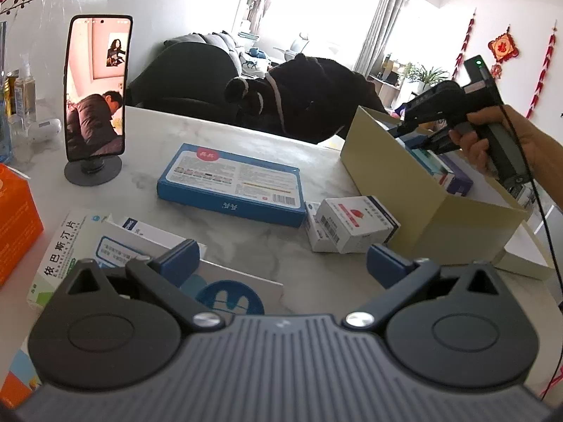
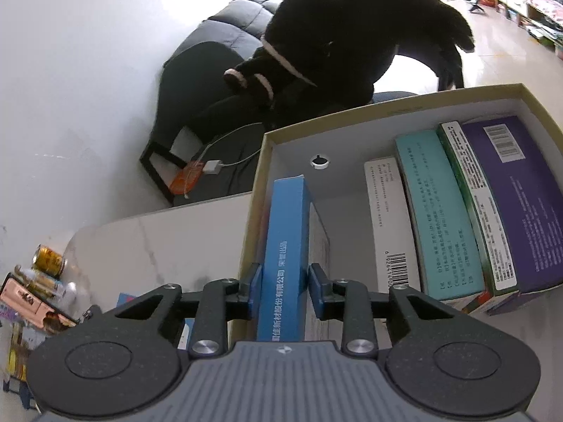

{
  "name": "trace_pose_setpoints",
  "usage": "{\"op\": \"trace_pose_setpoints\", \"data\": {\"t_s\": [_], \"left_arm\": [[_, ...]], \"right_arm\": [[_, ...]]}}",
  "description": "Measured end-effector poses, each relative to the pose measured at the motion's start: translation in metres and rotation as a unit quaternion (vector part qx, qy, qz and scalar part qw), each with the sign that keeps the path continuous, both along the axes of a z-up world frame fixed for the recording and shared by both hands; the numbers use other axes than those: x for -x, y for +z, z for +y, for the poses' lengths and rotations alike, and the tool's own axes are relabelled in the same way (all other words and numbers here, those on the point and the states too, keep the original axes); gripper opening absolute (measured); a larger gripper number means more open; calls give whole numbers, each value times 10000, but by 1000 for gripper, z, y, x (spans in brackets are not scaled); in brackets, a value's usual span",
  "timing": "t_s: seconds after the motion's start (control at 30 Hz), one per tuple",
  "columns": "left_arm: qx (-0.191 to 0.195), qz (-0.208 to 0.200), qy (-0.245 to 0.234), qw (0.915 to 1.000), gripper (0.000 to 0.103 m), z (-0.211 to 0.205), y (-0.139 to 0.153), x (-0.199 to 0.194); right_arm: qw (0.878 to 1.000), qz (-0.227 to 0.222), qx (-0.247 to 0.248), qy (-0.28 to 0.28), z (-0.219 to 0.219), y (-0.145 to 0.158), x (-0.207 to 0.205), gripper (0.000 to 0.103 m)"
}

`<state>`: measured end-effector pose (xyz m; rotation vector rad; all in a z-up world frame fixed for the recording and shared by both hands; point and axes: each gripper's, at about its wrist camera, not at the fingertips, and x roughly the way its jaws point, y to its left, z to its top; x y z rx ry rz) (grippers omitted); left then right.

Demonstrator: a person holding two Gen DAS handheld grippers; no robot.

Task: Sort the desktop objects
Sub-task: 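Lower the blue box into the cardboard box beside the other boxes, then open the right gripper to release the blue box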

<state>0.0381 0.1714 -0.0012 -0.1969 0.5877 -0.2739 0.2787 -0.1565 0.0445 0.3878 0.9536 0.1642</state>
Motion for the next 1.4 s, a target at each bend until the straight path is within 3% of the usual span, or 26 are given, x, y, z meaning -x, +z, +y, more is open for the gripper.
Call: {"op": "trace_pose_setpoints", "data": {"t_s": [0.1,0.17,0.27,0.4,0.6,0.77,1.0,1.4], "left_arm": [[-7,0,10,10000,103,-1,-1,-1],[-15,-4,4,10000,103,-2,-1,-1],[-24,-12,-10,10000,103,-3,-1,-2],[-19,-10,-25,10000,103,-6,0,-2],[-40,-15,-50,10000,103,-12,0,-2],[-58,-6,-80,10000,103,-16,0,-2],[-94,20,-69,9999,103,-17,0,-1],[-121,43,-90,9999,103,-22,-2,-6]], "right_arm": [[9997,-116,-88,184,-7,6,5,38],[9991,-210,-195,320,-14,10,10,51],[9968,-294,-260,694,-21,16,21,57],[9885,-401,126,1451,-17,26,39,63],[9589,-497,1116,2561,-1,31,69,60],[9369,-327,1698,3040,15,20,76,38],[9154,-249,2128,3408,32,3,68,38],[8693,-994,3061,3752,51,-2,55,37]]}}
